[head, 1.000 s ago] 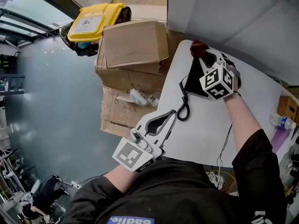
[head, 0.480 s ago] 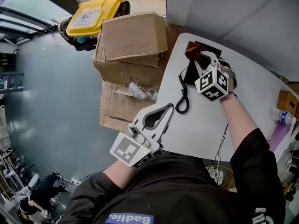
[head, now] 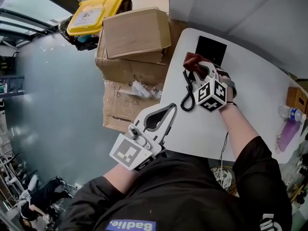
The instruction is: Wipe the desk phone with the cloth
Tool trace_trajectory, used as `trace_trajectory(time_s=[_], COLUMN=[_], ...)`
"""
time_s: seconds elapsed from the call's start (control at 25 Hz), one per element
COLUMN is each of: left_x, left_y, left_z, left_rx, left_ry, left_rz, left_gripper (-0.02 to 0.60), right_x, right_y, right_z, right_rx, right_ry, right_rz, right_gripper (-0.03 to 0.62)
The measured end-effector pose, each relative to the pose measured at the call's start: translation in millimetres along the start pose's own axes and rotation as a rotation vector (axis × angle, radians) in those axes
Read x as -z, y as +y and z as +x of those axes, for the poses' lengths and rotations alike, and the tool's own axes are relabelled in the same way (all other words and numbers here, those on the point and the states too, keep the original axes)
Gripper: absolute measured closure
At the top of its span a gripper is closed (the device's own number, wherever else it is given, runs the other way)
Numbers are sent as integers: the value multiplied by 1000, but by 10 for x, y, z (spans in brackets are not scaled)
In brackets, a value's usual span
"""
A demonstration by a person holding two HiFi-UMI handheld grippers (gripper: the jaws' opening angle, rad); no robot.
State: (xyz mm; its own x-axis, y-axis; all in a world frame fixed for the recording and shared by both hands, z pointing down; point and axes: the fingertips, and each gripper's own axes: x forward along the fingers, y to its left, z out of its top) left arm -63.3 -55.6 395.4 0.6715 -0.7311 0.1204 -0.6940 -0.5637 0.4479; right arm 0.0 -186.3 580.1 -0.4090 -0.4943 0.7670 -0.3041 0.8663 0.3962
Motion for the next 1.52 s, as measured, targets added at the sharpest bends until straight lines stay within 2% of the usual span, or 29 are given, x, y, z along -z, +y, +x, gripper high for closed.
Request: trace_trajectory(time_s=[0.56,0.84,1.0,1.4,1.52], left_x=[3,-39,-121,-233,-228], left_y=[-50,-65,-114,-160,-157], left_z=[-222,-217,-154,150,249], left_rx=[6,18,30,55,53], left_ry=[11,-4,-10,-50,-47], left_rz=[39,46,21,26,1], left_gripper=[568,568,568,568,568], right_x=[96,112,50,61,110], right_y=[607,700,433,-823,-1104], right_z=[-62,-140,-292,-489,-466], right_rx=[-61,-85,-48,106,129], right_ry=[0,6,-6,8,21], right_rz=[26,23,7,-41,-53], right_gripper=[510,511,510,511,510])
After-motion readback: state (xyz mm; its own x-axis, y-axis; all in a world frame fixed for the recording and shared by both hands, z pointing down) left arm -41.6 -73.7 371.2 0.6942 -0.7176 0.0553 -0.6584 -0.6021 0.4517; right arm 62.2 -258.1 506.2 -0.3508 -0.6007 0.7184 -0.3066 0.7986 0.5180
